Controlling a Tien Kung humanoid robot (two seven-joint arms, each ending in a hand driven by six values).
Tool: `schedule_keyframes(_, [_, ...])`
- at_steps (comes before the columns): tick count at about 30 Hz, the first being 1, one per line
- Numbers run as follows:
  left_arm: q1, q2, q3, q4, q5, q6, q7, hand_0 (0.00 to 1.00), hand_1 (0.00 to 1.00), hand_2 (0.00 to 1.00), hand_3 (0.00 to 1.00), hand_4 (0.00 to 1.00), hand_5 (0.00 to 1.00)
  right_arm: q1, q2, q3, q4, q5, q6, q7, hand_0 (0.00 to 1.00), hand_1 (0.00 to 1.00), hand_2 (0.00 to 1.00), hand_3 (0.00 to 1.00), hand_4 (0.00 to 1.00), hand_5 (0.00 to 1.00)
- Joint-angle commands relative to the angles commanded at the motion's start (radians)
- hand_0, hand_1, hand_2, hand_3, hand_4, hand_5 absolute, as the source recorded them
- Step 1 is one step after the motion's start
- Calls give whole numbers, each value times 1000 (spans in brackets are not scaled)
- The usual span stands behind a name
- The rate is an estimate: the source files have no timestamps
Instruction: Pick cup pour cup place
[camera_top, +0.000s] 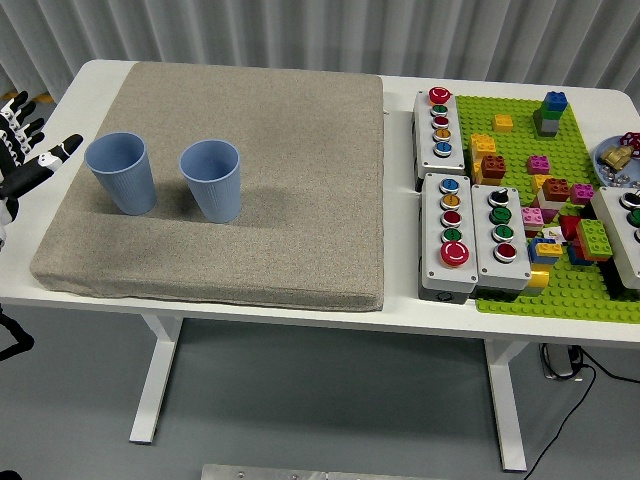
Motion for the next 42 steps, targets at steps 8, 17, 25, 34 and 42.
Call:
schedule_keyframes(8, [-15, -7, 2, 42, -64, -26, 0, 987, 998, 998, 998, 998, 367, 3, -2, -4, 0, 6, 0, 2, 751, 700, 756, 609, 86, 280])
schedule_keyframes(17, [-9, -21, 8, 104, -107, -49, -26, 988, 998, 998, 998, 991, 324, 7, -1, 0, 0, 6, -1, 1, 750, 700, 757, 609, 86, 282])
schedule_keyframes(25, [7, -24, -4, 107, -100, -82, -31, 985, 982, 998, 998, 901, 130, 6, 0, -1, 0, 6, -1, 0, 749, 700, 756, 609, 86, 284])
schedule_keyframes(34, [35, -20, -7, 82, -105, -112, -26, 988, 982, 998, 998, 913, 154, 5, 1, 2, 0, 3, -1, -2, 750, 700, 757, 609, 85, 287])
schedule_keyframes(42, [62, -15, 11, 66, -116, -115, -25, 989, 980, 998, 998, 917, 166, -3, 3, 6, 0, -10, 0, -5, 748, 700, 757, 609, 85, 288])
